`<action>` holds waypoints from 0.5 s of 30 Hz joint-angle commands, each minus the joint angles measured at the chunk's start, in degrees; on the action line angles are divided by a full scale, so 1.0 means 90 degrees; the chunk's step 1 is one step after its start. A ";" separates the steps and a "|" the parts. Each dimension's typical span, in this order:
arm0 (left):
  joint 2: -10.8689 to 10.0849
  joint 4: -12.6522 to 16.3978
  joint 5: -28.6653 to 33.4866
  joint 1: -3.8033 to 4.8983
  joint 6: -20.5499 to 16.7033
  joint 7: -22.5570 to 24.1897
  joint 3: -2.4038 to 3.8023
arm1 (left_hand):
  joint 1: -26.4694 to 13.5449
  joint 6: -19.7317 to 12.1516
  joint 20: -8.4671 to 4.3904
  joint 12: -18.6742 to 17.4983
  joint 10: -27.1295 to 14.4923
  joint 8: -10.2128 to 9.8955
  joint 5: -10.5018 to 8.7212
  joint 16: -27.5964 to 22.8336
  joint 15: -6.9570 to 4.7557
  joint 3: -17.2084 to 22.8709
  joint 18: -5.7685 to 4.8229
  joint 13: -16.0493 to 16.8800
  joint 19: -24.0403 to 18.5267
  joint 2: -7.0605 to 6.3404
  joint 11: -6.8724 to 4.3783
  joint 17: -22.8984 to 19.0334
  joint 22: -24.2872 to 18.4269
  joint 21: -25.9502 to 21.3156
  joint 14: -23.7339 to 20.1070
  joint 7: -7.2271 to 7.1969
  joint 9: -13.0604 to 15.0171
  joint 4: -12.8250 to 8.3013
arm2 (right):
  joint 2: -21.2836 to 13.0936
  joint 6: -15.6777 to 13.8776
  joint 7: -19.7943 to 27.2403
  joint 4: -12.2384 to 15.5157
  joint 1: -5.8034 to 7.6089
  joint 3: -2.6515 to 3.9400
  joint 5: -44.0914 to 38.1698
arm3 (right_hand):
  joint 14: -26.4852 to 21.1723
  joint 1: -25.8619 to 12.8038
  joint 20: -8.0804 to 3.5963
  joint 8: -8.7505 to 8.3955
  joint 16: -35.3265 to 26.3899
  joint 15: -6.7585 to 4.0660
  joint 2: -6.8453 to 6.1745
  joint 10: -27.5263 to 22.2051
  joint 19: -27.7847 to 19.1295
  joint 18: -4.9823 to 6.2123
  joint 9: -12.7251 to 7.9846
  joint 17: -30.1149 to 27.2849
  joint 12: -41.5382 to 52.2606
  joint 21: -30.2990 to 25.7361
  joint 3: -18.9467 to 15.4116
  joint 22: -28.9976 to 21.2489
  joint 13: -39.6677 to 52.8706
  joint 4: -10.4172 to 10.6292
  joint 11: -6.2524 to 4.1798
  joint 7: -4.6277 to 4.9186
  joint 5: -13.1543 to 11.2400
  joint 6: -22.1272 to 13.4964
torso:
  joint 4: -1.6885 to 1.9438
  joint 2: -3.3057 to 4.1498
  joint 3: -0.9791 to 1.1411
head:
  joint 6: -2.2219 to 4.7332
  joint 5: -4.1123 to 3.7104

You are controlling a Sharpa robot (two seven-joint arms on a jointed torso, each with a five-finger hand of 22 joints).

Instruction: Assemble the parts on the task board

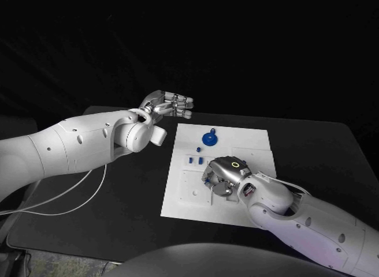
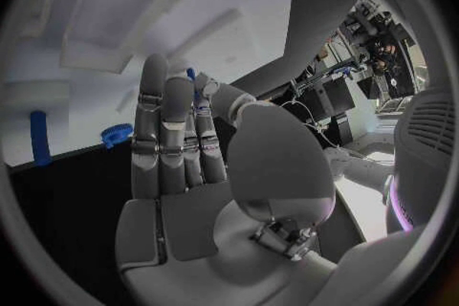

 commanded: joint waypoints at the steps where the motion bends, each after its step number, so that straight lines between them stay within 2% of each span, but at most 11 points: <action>1: 0.0005 0.0019 0.0029 0.0004 0.0099 0.0018 0.0004 | -0.0057 0.0001 0.0013 0.0025 -0.0055 -0.0013 -0.0043 -0.0017 -0.0003 0.0028 -0.0042 0.0005 -0.0047 -0.0029 -0.0006 -0.0003 0.0006 0.0019 -0.0039 0.0006 -0.0001 0.0016 | 0.0019 -0.0052 -0.0011 -0.0020 -0.0012 -0.0006 -0.0163 | -0.0011 0.0000 -0.0049 0.0010 -0.0021 -0.0057 0.0076 0.0248 0.0071 0.0113 -0.0002 0.0010 0.0018 -0.0030 0.0002 0.0013 0.0011 -0.0050 -0.0211 0.0007 0.0043 0.0031 | 0.0001 0.0003 -0.0002 | 0.0001 0.0003; 9: 0.0005 0.0018 0.0026 0.0004 0.0112 0.0010 0.0004 | -0.0043 -0.0005 0.0016 0.0026 -0.0059 -0.0013 -0.0054 -0.0016 0.0000 0.0036 -0.0035 0.0006 -0.0044 -0.0026 -0.0005 -0.0002 0.0073 -0.0015 -0.0046 0.0009 -0.0001 0.0036 | 0.0042 -0.0105 -0.0034 -0.0024 -0.0013 -0.0005 -0.0204 | -0.0011 -0.0003 -0.0053 0.0010 -0.0019 -0.0060 0.0073 0.0253 0.0072 0.0110 -0.0002 0.0016 0.0018 -0.0035 0.0013 0.0026 0.0011 -0.0053 -0.0213 0.0006 0.0043 0.0037 | -0.0001 -0.0001 0.0000 | -0.0005 0.0005; 15: 0.0004 0.0016 0.0023 0.0003 0.0130 -0.0005 0.0004 | -0.0043 -0.0005 0.0016 0.0026 -0.0059 -0.0013 -0.0054 -0.0016 0.0000 0.0036 -0.0035 0.0006 -0.0044 -0.0026 -0.0005 -0.0002 0.0073 -0.0015 -0.0046 0.0009 -0.0001 0.0036 | 0.0039 0.0011 -0.0044 -0.0046 -0.0013 -0.0005 -0.0214 | -0.0011 -0.0003 -0.0053 0.0010 -0.0019 -0.0060 0.0073 0.0253 0.0072 0.0110 -0.0002 0.0016 0.0018 -0.0035 0.0013 0.0026 0.0011 -0.0053 -0.0213 0.0006 0.0043 0.0037 | -0.0001 -0.0002 0.0000 | -0.0006 0.0006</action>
